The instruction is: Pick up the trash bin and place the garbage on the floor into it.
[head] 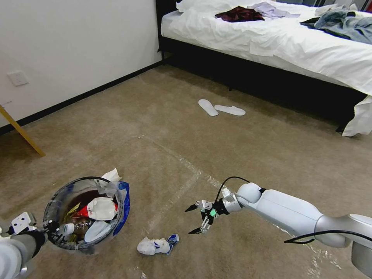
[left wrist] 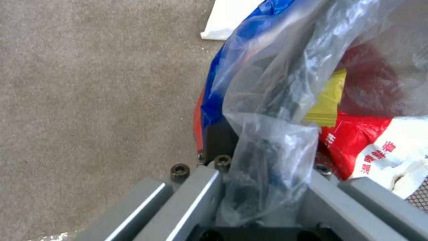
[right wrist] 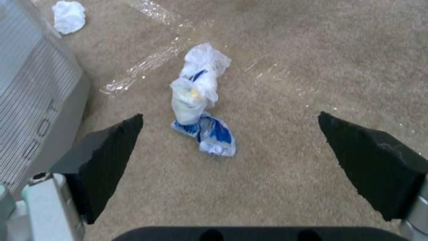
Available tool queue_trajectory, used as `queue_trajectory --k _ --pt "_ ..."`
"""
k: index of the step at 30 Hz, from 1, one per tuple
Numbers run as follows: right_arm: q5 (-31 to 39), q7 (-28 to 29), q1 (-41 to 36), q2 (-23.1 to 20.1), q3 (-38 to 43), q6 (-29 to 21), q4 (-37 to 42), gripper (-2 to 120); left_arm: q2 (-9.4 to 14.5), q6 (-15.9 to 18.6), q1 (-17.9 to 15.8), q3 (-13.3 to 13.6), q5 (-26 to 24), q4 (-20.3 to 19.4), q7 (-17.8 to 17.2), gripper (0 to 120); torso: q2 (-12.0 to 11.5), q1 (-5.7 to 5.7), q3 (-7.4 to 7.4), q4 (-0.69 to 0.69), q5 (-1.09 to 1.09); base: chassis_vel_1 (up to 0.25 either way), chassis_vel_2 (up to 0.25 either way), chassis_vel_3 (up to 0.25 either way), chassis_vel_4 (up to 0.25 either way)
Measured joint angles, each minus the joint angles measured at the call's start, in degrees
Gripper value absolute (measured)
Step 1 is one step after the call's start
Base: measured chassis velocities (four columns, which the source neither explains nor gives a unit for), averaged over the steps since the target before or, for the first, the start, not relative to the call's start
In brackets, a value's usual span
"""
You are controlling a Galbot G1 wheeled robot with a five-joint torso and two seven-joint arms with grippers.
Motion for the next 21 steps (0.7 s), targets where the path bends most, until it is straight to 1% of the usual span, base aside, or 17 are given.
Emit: queue_trajectory --k 5,8,9,12,14,16,21 --pt "2.47 -0.65 0.58 0.83 -1.15 0.31 -0.46 100 -0.14 0.03 -0.10 0.13 0.20 0.08 0.11 0 0.00 0.00 0.00 0.01 0.00 0.000 0.000 0.000 0.000" --pt "2.71 -1.26 0.79 0.95 -1.44 0.41 -0.46 100 -0.13 0.04 -0.14 0.13 0.20 0.08 0.11 0 0.00 0.00 0.00 0.00 0.00 0.000 0.000 0.000 0.000" --pt "2.86 -2.58 1.03 1.19 -1.60 0.63 -0.56 100 -0.04 0.04 -0.20 0.13 0.20 0.06 0.11 0 0.00 0.00 0.00 0.00 -0.01 0.000 0.000 0.000 0.000" --pt "3.77 -3.90 1.20 1.51 -2.04 1.16 -0.75 100 0.09 0.04 -0.23 0.10 0.13 -0.02 0.09 0 0.00 0.00 0.00 0.00 -0.01 0.000 0.000 0.000 0.000" --pt "7.15 -6.06 1.35 2.32 -3.30 2.07 -1.20 100 0.16 0.04 -0.09 -0.03 0.06 -0.19 0.02 0 0.00 0.00 0.00 0.00 0.00 0.000 0.000 0.000 0.000" --pt "8.39 -7.11 1.35 2.86 -3.86 2.39 -1.18 100 0.05 0.04 0.07 -0.11 0.06 -0.29 -0.01 0 0.00 0.00 0.00 0.00 0.00 0.000 0.000 0.000 0.000" --pt "9.49 -7.27 0.80 4.00 -4.53 2.68 -0.19 100 -0.27 0.04 0.29 -0.16 0.14 -0.57 -0.05 0 0.00 0.00 0.00 0.00 0.00 0.000 0.000 0.000 0.000"
